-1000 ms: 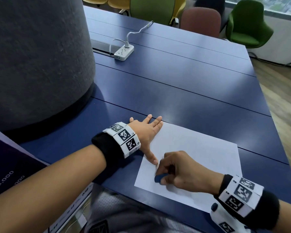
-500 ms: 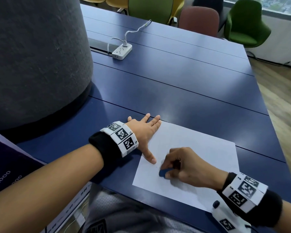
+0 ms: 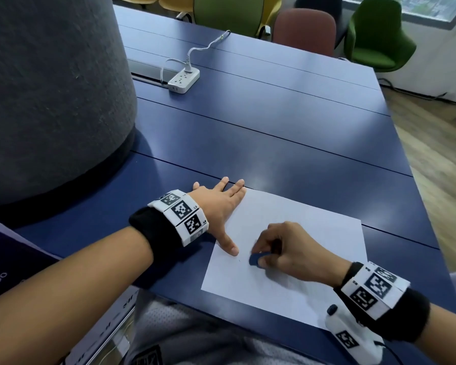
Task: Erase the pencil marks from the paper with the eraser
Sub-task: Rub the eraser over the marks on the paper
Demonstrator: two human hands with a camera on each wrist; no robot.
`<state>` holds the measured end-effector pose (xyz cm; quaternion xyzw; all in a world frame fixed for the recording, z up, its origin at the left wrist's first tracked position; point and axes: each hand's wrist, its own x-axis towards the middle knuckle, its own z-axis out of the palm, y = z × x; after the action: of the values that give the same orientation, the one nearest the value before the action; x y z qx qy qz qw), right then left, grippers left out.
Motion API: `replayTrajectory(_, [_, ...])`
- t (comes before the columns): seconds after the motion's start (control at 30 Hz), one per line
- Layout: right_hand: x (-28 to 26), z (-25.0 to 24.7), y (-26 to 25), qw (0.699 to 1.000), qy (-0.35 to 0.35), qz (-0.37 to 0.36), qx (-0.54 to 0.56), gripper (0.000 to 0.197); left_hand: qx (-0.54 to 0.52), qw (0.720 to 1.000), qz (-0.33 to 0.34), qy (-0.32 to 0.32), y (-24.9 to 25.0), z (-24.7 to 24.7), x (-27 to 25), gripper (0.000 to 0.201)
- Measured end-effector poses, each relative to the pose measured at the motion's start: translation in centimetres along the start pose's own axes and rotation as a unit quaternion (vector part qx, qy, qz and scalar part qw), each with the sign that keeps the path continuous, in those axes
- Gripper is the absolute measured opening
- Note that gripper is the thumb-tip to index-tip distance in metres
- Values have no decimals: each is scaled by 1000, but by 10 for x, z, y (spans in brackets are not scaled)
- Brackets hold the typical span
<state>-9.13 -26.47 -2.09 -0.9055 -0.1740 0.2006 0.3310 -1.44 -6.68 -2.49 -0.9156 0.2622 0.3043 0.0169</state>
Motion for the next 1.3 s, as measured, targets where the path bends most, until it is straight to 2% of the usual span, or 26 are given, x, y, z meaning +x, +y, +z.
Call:
replayTrajectory(0.03, [-3,0,0,1000,-8,-3,7,17,-1,1000,0,0,0,0,0,144])
replayTrajectory(0.13, [-9,0,-5,996,-87,-8,12,18,-1,1000,-2,-2,0,0,-1,144])
replayTrajectory(0.17, [-7,-1,-5,997,-81,-5,8,18,1,1000,-1,-2,0,-1,-1,144])
replayTrajectory(0.27, [-1,-2,-1,1000,-4,12,25,17,1,1000,-1,-2,1,-1,-1,144])
replayTrajectory(0.3, [-3,-1,-1,999,-5,11,30,16,0,1000,0,-2,1,-1,-2,144])
replayTrajectory(0.43, [-13,-4,-5,994,-112,12,4,16,-3,1000,-1,-2,0,-1,-2,144])
replayTrajectory(0.5, [-4,-7,-3,995,-93,18,-11,15,-1,1000,0,-1,1,-1,-2,144])
replayTrajectory(0.57, [13,-14,1,999,-43,31,-11,15,0,1000,0,-1,1,-1,-2,144])
replayTrajectory(0.77, [68,-50,24,988,94,109,57,14,-2,1000,-3,2,2,-1,-3,144])
replayTrajectory(0.83, [65,-48,24,987,92,109,68,13,-1,1000,-2,1,1,-1,-2,144])
replayTrajectory(0.97, [55,-41,21,994,9,95,52,14,2,1000,-2,0,1,0,0,145])
replayTrajectory(1.1, [66,-45,27,987,96,106,68,11,3,1000,-3,-3,1,-1,1,145])
replayTrajectory(1.13, [65,-43,27,987,98,104,73,10,3,1000,-3,-2,1,0,1,145])
replayTrajectory(1.23, [58,-40,24,993,21,96,60,12,6,1000,-3,1,1,0,1,145])
replayTrajectory(1.3, [63,-44,25,993,14,103,56,13,4,1000,-3,1,1,-1,0,144])
